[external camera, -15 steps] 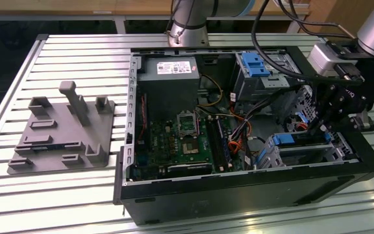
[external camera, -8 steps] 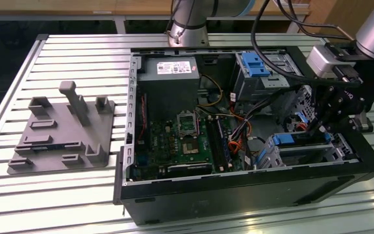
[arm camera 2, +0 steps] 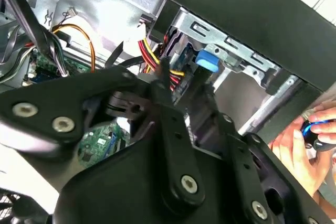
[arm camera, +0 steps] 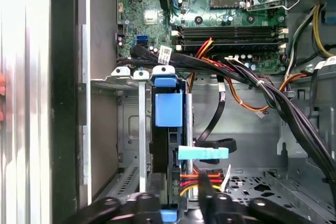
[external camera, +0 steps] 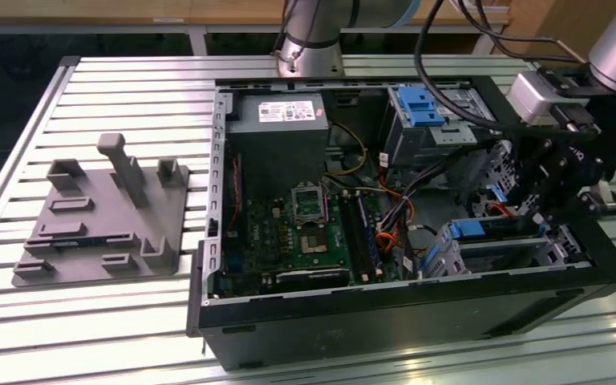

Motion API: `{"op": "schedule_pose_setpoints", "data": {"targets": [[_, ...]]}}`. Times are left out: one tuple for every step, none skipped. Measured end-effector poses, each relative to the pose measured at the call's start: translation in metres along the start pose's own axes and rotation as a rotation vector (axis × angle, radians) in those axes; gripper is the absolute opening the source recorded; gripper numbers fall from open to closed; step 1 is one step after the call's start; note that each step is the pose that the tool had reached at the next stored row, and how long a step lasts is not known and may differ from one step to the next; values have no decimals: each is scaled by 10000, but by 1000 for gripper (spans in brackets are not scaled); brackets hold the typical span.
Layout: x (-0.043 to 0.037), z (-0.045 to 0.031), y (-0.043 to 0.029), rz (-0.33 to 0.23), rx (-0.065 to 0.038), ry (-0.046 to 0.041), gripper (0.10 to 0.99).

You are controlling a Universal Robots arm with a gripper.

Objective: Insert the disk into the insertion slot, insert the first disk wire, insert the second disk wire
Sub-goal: 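Insert the first disk wire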

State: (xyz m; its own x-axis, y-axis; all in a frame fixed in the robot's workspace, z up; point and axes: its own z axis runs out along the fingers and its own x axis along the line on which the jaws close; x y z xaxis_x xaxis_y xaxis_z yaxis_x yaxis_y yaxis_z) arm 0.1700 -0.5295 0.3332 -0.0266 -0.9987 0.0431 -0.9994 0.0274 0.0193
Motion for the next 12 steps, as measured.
{"op": "schedule_pose_setpoints", "data": {"targets": [[2,-39,1,0,0,0,412],[4,-85,2,0,0,0,471],[6,-128,2,0,0,0,529],[8,-173,3,0,0,-1,529],[9,-200,3,0,0,3,529],[9,-200,3,0,0,-1,592],[9,-200,3,-1,0,-2,592],[9,-200,3,-4,0,-2,592],[9,-200,3,-5,0,-2,592],[9,-200,3,-7,0,-1,592],[9,-200,3,-8,0,-1,592],[9,-201,3,-16,0,0,592]]}}
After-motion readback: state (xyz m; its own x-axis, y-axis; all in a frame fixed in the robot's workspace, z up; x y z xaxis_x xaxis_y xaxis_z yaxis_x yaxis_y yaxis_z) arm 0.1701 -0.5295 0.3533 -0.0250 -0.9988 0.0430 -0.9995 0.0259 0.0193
